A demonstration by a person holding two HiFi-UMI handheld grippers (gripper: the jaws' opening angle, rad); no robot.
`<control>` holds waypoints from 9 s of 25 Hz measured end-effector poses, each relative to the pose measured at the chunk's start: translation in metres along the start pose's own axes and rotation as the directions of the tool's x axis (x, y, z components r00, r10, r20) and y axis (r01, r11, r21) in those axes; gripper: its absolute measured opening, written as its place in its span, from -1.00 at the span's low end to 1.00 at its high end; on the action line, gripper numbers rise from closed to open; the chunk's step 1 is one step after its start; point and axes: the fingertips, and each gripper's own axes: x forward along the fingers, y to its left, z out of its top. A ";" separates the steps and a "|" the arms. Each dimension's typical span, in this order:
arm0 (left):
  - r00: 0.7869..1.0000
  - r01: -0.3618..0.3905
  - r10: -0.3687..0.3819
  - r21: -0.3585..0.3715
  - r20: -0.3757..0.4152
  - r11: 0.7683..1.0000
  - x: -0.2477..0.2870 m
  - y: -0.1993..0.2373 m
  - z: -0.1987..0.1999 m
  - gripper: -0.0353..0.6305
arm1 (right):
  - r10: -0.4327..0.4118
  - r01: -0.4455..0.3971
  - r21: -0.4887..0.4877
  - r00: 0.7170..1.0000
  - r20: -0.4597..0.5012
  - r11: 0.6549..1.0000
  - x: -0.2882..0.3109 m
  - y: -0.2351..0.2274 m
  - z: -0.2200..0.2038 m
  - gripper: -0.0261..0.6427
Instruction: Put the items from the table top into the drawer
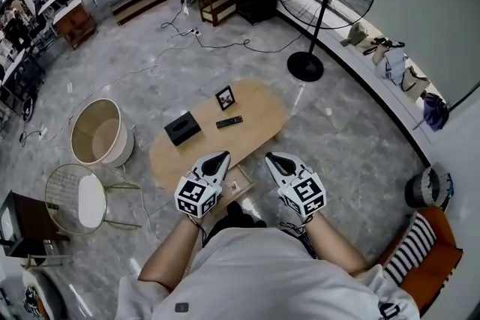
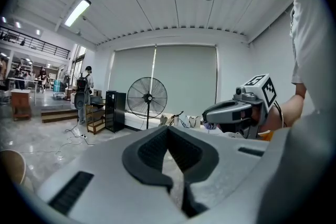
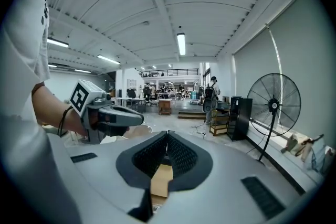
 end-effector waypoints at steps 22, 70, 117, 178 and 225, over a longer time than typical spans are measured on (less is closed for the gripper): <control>0.997 -0.073 0.074 -0.054 0.021 0.996 0.028 0.147 0.001 -0.87 | 0.097 -0.099 -0.046 0.995 -0.026 0.994 0.153 -0.023 0.032 -0.84; 0.766 -0.642 0.574 -0.293 -0.290 0.709 0.139 0.351 -0.194 -0.87 | 0.702 -0.795 -0.003 0.538 -0.467 0.606 0.487 -0.128 -0.201 -0.82; 0.776 -0.630 0.477 -0.470 -0.413 0.618 0.180 0.364 -0.452 -0.87 | 0.452 -0.870 -0.092 0.339 -0.825 0.484 0.584 -0.122 -0.532 -0.30; 0.541 -0.760 0.737 -0.610 -0.405 0.223 -0.113 0.156 -0.570 -0.87 | 0.382 -0.982 -0.014 0.086 -0.920 0.187 0.324 0.198 -0.669 -0.30; 0.532 -0.831 0.833 -0.279 -0.150 0.481 -0.212 0.204 -0.096 -0.87 | 0.773 -0.864 -0.180 0.501 -0.390 0.470 0.347 0.158 -0.078 -0.73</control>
